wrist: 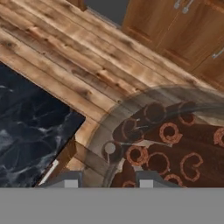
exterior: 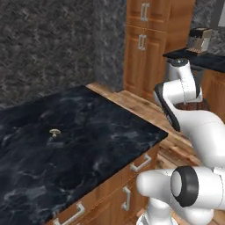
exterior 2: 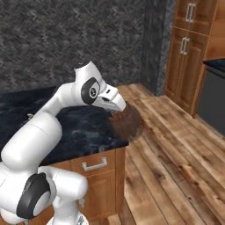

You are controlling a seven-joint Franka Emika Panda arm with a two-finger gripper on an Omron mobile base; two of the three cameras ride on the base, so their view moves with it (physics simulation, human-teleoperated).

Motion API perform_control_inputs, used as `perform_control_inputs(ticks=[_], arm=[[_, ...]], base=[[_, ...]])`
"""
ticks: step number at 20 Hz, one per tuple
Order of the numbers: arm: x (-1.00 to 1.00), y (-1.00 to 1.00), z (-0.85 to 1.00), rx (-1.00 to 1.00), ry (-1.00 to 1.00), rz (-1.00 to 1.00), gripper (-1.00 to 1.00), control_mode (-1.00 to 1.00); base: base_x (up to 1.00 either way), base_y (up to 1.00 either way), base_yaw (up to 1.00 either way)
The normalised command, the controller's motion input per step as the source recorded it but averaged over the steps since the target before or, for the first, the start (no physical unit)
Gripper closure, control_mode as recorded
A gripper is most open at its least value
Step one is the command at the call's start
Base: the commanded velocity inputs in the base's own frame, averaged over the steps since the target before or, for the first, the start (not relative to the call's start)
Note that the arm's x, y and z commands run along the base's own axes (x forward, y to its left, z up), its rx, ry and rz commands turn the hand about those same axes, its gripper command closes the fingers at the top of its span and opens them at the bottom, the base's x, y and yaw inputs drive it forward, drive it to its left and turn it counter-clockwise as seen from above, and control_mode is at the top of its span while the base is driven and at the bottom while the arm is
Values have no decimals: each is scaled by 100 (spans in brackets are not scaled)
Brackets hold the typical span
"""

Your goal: Pick the candle and jar from the dining table and place them in the open cabinet. Close the cabinet after placing the objects.

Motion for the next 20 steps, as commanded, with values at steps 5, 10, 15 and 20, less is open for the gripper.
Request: perform_control_inputs(ticks=[5, 10, 15, 20], arm=[[0, 0, 0, 0, 0, 0, 100, 100], [0, 0, 0, 0, 0, 0, 100, 100], [0, 0, 0, 0, 0, 0, 100, 100], [0, 0, 0, 0, 0, 0, 100, 100]], base=[[0, -63, -47], [0, -87, -41], [4, -82, -39], [35, -56, -31]])
